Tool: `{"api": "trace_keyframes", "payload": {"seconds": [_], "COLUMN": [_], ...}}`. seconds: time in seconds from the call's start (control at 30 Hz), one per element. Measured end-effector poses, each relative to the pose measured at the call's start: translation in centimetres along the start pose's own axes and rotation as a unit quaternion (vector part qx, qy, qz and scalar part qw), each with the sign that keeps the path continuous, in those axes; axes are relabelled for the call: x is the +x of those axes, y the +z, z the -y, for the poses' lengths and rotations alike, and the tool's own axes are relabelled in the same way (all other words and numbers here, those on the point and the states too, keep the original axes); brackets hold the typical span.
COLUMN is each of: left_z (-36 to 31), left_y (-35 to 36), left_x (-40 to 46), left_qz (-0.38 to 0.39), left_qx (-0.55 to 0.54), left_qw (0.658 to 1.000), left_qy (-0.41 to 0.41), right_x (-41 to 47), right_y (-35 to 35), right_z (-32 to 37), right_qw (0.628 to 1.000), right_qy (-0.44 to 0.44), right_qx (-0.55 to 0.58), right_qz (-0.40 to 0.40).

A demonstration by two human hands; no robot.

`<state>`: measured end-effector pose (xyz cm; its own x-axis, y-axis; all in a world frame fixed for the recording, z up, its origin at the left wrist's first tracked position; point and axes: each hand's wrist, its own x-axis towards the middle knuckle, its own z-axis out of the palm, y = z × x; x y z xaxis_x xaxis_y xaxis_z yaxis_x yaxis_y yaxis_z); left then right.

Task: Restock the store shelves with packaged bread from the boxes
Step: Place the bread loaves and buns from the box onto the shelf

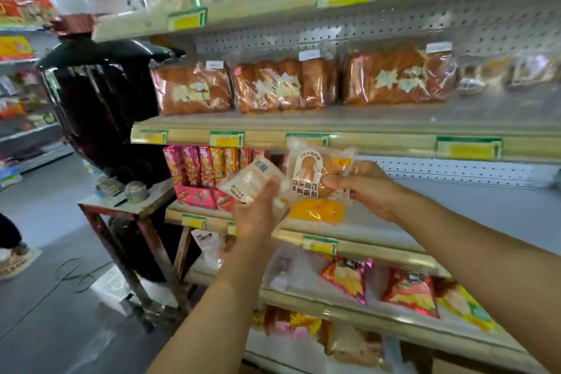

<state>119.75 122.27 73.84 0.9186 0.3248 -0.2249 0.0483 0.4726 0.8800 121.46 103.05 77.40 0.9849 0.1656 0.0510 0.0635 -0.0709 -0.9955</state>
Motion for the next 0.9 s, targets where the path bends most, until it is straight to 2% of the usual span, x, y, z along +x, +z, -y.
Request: {"api": "trace_keyframes", "payload": {"seconds": [0.1, 0.2, 0.4, 0.67, 0.9], "left_z": [-0.9, -1.2, -2.5, -0.1, 2.3], "left_y": [4.8, 9.3, 18.2, 29.4, 38.5], "left_x": [-0.5, 0.1, -1.9, -2.7, -4.0], "left_qz": [0.014, 0.034, 0.147, 0.214, 0.282], "left_qx": [0.003, 0.030, 0.011, 0.022, 0.109], "left_qw": [1.000, 0.999, 0.988, 0.974, 0.951], "left_qy": [0.007, 0.030, 0.052, 0.068, 0.057], "right_x": [0.1, 0.2, 0.8, 1.3, 1.7], "right_y": [-5.1, -9.7, -18.1, -32.3, -43.7], "right_z": [1.8, 3.9, 7.7, 9.6, 9.9], "right_qw": [0.998, 0.996, 0.993, 0.985, 0.976], "right_qy": [-0.019, -0.036, -0.069, -0.049, -0.035], "right_qx": [0.004, 0.001, 0.004, -0.006, -0.036], "right_qz": [-0.056, -0.080, -0.096, -0.166, -0.213]}}
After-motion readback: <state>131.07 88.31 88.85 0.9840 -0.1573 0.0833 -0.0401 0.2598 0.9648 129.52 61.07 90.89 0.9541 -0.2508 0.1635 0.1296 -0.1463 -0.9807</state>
